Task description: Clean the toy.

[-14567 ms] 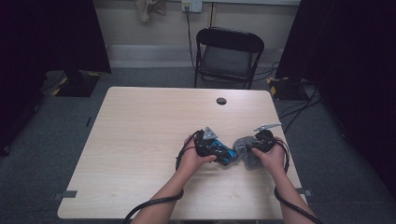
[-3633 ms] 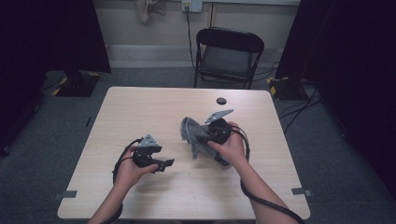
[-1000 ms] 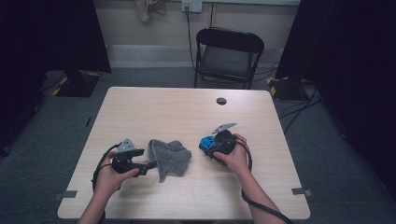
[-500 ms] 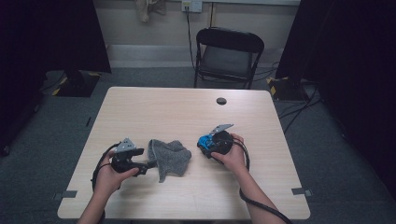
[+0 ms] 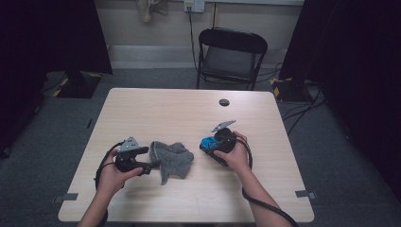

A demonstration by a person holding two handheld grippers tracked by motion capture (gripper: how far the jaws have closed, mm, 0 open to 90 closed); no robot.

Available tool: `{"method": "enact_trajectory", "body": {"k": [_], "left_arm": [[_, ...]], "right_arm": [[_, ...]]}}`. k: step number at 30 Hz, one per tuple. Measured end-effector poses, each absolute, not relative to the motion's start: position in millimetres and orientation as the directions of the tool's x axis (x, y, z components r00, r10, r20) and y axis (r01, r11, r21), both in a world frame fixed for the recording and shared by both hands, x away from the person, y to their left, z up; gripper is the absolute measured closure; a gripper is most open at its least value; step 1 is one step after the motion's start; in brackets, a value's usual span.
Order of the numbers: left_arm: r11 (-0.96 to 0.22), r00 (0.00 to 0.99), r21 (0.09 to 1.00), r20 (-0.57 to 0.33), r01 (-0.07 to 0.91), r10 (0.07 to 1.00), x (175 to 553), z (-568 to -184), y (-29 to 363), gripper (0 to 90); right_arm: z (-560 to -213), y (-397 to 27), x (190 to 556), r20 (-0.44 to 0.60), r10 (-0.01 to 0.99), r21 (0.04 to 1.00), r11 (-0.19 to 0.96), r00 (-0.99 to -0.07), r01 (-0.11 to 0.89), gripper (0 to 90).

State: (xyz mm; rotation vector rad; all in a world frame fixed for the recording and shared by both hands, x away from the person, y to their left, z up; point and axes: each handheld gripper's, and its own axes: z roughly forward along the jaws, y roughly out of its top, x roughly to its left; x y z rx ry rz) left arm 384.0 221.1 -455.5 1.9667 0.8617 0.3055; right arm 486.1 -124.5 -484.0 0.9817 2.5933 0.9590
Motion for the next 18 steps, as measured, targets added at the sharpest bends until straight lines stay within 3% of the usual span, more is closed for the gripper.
{"method": "enact_trajectory", "body": {"k": [8, 18], "left_arm": [[-0.482, 0.840, 0.811, -0.020, 0.330, 0.542, 404.2, -454.3, 178.6, 17.0], [-0.605, 0.866, 0.708, -0.018, 0.364, 0.500, 414.8, -488.4, 163.8, 16.1]], "right_arm": [[-487.6, -116.1, 487.3, 0.037, 0.643, 0.637, 0.575, -0.765, 0.513, 16.1], [-487.6, -116.8, 487.3, 0.048, 0.642, 0.632, 0.573, -0.765, 0.521, 15.9]]}}
